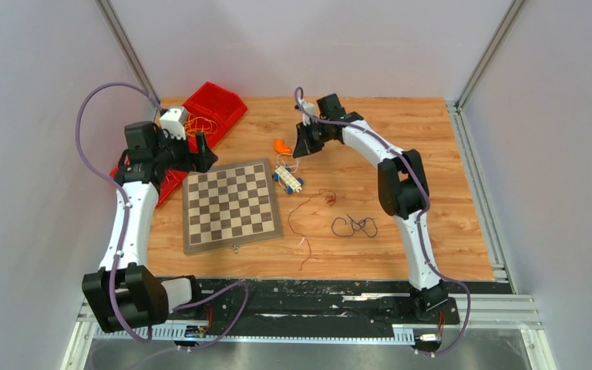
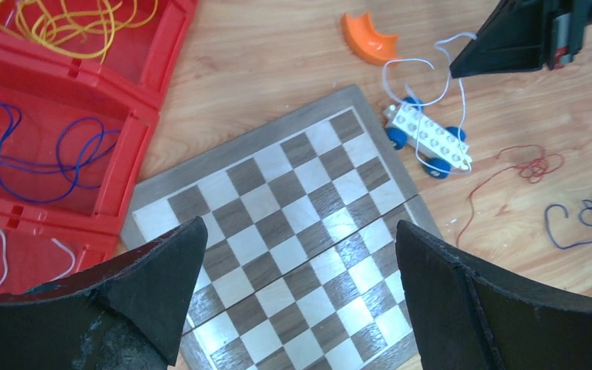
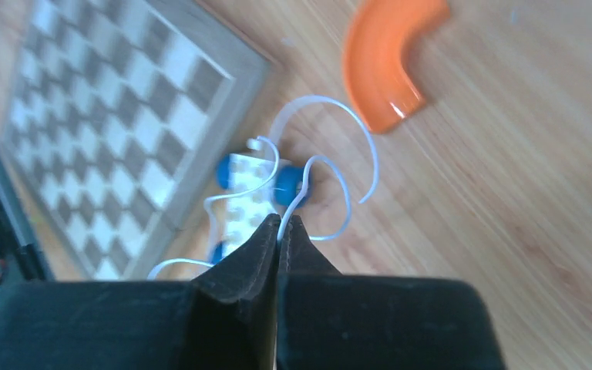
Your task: Untangle the cables
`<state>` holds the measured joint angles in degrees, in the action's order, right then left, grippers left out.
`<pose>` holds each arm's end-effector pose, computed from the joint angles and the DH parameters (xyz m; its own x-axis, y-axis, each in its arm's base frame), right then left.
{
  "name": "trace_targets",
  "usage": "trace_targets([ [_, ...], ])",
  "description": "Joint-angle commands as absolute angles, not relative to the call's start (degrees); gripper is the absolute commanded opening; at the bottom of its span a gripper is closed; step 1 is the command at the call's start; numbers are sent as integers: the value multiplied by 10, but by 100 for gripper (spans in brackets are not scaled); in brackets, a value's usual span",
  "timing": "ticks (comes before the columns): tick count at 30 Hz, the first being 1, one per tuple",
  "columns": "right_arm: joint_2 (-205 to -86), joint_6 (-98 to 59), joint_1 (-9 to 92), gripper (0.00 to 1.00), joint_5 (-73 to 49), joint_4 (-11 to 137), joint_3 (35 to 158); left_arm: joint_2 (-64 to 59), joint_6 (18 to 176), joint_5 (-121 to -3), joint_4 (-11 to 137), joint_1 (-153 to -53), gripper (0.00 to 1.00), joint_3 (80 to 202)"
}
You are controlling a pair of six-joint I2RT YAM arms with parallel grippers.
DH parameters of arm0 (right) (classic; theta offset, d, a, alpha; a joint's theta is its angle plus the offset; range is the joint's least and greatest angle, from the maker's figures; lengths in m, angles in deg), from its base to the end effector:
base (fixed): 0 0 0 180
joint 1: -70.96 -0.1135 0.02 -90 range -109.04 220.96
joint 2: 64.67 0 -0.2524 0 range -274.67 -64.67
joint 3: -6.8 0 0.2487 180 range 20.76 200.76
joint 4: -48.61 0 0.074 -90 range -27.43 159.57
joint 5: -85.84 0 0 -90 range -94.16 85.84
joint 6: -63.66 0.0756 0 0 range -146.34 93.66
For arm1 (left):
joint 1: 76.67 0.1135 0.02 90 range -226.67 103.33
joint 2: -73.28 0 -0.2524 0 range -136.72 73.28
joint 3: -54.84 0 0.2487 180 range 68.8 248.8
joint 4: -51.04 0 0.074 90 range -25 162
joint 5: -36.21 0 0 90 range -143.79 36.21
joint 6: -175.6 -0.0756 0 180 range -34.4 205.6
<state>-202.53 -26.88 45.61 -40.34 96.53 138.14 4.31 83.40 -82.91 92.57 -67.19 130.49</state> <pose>0.4624 0.2684 0.1448 -0.7290 -0.3538 -0.5861 -0.6627 0.5792 0.4747 0.2934 0.0117 0.2980 -0.5536 -0.0584 -0.8307 0.2715 0.9304 -0.2464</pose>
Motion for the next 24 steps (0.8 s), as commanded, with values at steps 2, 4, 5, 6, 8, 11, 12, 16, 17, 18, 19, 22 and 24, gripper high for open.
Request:
trace_targets([
  [2,-1832,-267,461,0,-468,927,1386,79,871,-927,916,-673,100,1367],
  [4,-1798,-238,461,0,-491,923,1374,88,883,-987,914,-673,100,1382],
  [5,-1783,-229,460,0,-504,921,1364,95,885,-1005,913,-673,100,1391],
  [6,-1767,-223,460,0,-517,919,1354,98,892,-1040,913,-674,100,1396],
  [8,-1740,-218,458,0,-550,915,1334,110,905,-1083,909,-677,98,1410],
  [11,-1703,-222,449,0,-597,912,1303,141,911,-1115,887,-689,97,1410],
  [12,-1692,-228,443,0,-615,911,1292,148,904,-1123,882,-696,97,1407],
  [16,-1647,-259,413,0,-670,911,1238,184,876,-1126,869,-733,100,1392],
  [17,-1637,-260,403,0,-673,911,1229,184,872,-1126,876,-742,100,1390],
  [18,-1629,-280,394,0,-677,912,1221,180,865,-1127,881,-758,100,1389],
  [19,-1623,-284,385,0,-680,912,1215,177,863,-1126,890,-770,100,1388],
  [22,-1608,-292,358,0,-690,911,1203,164,861,-1113,899,-825,100,1375],
  [24,-1601,-302,341,0,-693,912,1196,159,857,-1100,901,-860,100,1364],
])
